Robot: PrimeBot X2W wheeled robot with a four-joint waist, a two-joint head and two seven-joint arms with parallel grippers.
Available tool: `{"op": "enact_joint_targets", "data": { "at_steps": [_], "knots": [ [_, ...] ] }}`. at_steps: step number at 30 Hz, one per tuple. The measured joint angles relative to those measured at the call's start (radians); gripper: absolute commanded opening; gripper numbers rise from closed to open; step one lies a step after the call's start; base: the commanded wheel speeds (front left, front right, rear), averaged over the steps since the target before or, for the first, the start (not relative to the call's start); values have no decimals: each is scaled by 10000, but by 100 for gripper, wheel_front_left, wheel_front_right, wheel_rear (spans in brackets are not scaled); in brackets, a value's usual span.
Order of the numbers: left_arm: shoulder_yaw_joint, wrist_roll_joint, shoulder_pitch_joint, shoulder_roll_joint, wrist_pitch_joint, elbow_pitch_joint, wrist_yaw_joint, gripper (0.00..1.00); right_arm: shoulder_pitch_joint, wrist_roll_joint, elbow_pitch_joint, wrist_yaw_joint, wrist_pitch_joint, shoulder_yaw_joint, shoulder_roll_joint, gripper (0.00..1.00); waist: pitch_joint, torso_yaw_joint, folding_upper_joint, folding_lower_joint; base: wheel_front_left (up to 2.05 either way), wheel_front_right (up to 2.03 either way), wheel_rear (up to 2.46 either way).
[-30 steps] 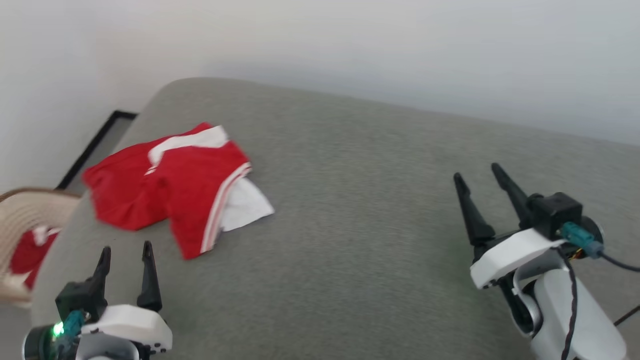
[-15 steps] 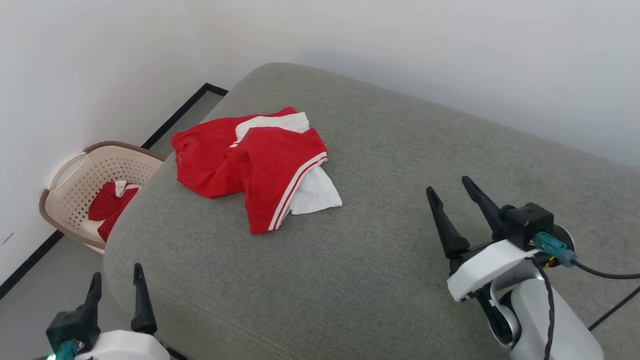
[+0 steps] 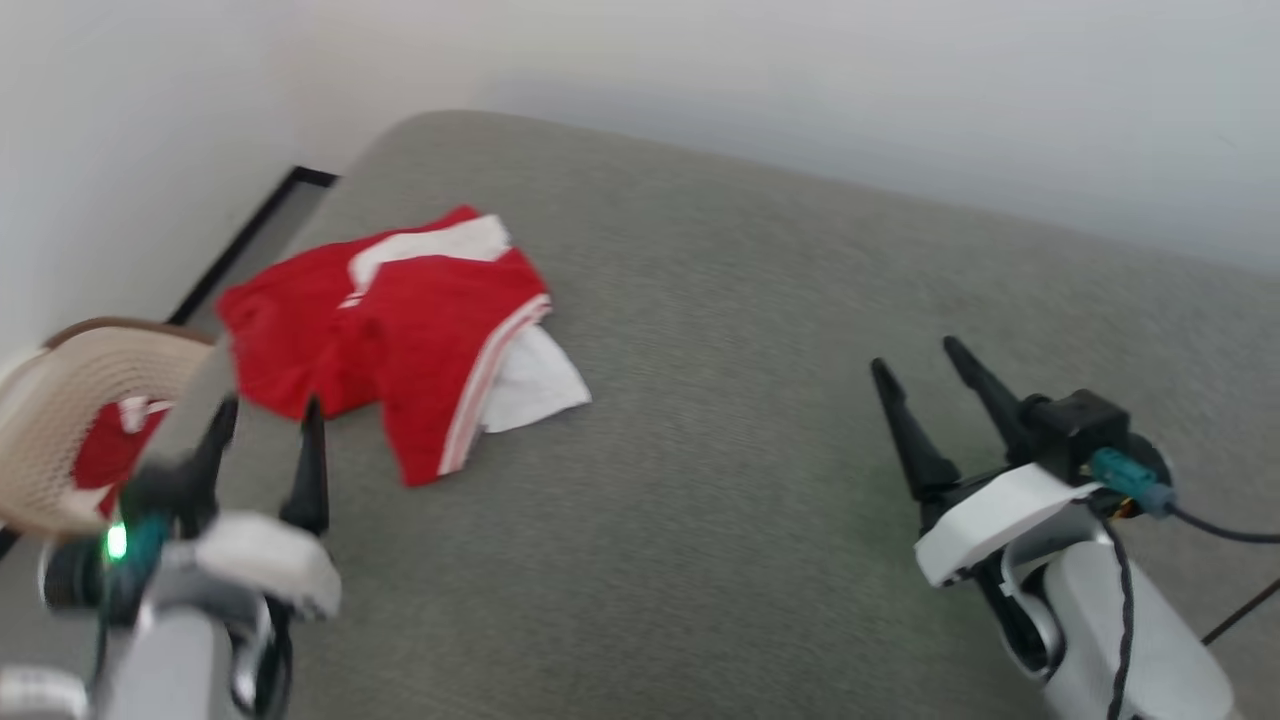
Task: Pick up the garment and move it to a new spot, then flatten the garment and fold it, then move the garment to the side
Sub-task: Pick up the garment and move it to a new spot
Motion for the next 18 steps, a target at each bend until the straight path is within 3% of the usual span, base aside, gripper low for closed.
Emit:
{"op": "enact_joint_targets", "data": {
  "at_steps": [2, 11, 18],
  "knots": [
    [-320, -27, -729, 481, 345, 428, -46, 100, -49, 21, -29, 0, 0, -82, -107, 100, 167, -310, 0, 0, 0, 0, 0],
    [-2184, -2477, -2977, 2299, 2176, 2713, -92, 100, -370, 94, -196, 0, 0, -194, -230, 100, 1121, -1861, 0, 0, 0, 0, 0],
    [-3252, -4734, -3903, 3231, 4381, 3998, -94, 100, -745, 107, -412, -2, 0, -297, -261, 100, 1976, -2792, 0, 0, 0, 0, 0]
  ]
}}
